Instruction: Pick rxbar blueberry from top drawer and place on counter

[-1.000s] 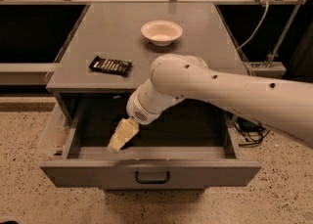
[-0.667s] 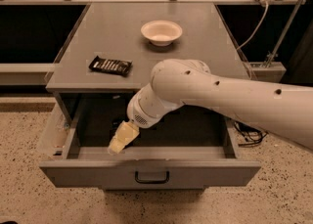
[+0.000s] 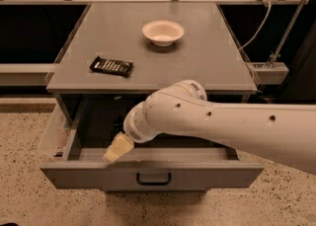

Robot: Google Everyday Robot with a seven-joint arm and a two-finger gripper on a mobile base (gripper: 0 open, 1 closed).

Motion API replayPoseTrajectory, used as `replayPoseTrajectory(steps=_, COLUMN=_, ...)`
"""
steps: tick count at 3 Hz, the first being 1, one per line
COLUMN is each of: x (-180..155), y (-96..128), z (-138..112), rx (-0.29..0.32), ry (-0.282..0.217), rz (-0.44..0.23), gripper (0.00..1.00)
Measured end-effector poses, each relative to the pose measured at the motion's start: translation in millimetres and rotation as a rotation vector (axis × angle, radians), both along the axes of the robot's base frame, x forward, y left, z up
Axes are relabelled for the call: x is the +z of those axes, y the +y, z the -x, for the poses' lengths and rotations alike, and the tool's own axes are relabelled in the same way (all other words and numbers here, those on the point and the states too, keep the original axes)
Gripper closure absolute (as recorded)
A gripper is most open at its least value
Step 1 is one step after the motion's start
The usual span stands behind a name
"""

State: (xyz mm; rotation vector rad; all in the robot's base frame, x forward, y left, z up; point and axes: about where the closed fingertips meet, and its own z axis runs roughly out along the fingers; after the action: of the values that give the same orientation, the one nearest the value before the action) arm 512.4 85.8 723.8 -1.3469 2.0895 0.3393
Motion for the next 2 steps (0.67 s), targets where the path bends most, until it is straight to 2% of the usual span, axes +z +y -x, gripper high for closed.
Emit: replayPoseTrajectory(steps=2, x=-14, y=20, z=-20, rx=-0.017, ry=0.001, rz=-0.073, gripper=0.0)
